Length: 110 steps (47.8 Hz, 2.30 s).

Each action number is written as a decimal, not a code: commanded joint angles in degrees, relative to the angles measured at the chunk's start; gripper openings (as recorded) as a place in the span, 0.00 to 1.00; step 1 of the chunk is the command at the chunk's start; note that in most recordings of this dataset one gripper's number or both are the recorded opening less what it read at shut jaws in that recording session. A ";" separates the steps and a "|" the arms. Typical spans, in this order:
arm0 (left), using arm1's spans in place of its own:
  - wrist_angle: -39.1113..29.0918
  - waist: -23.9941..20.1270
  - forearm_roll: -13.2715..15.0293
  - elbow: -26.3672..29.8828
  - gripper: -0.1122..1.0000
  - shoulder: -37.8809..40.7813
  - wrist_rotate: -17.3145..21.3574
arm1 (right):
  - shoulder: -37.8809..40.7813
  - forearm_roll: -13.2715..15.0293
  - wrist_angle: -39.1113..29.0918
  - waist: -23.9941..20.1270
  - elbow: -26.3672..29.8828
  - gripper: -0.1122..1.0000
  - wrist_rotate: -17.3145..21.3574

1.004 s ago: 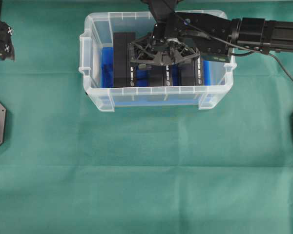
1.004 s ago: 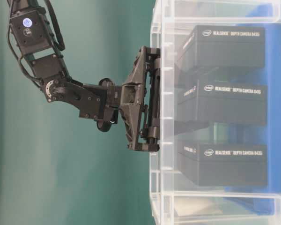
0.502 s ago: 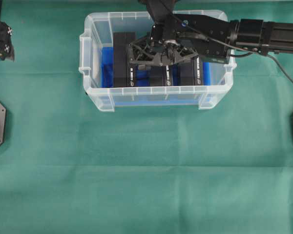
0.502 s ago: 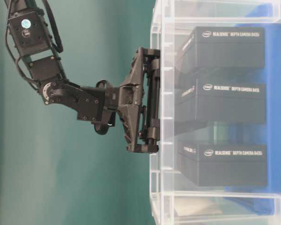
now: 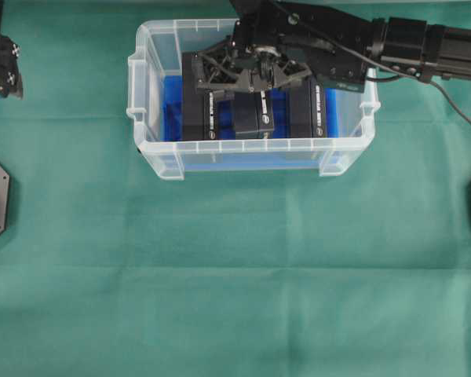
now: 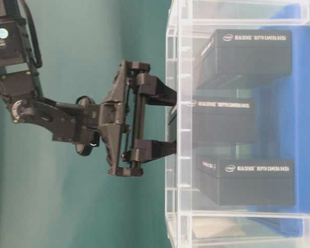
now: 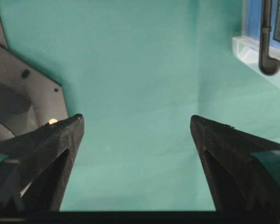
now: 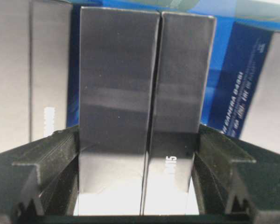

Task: Take out the box from the case.
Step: 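Close the right gripper on the middle black box, then lift the middle black box up out of the case with the right gripper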

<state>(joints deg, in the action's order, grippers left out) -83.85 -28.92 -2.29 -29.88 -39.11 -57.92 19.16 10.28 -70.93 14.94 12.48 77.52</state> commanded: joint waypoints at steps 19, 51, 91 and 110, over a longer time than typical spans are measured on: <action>0.09 -0.18 -0.35 0.44 0.98 -0.26 -0.09 | -4.75 2.55 -10.28 -0.26 9.40 0.71 -0.79; 0.09 -0.18 -0.35 0.53 0.98 -0.18 -0.18 | -6.15 5.27 -19.78 -0.88 18.98 0.71 -3.60; 0.09 -0.18 -0.35 0.35 0.98 -0.62 -0.09 | -6.15 6.06 -22.32 -1.85 22.24 0.71 -3.52; 0.09 -0.18 -0.35 0.26 0.98 -0.53 -0.09 | -6.15 6.33 -22.32 -2.20 22.24 0.71 -3.25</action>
<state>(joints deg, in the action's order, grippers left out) -83.94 -28.92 -2.46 -30.15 -39.55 -58.01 16.00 16.17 -93.34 13.10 33.13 74.18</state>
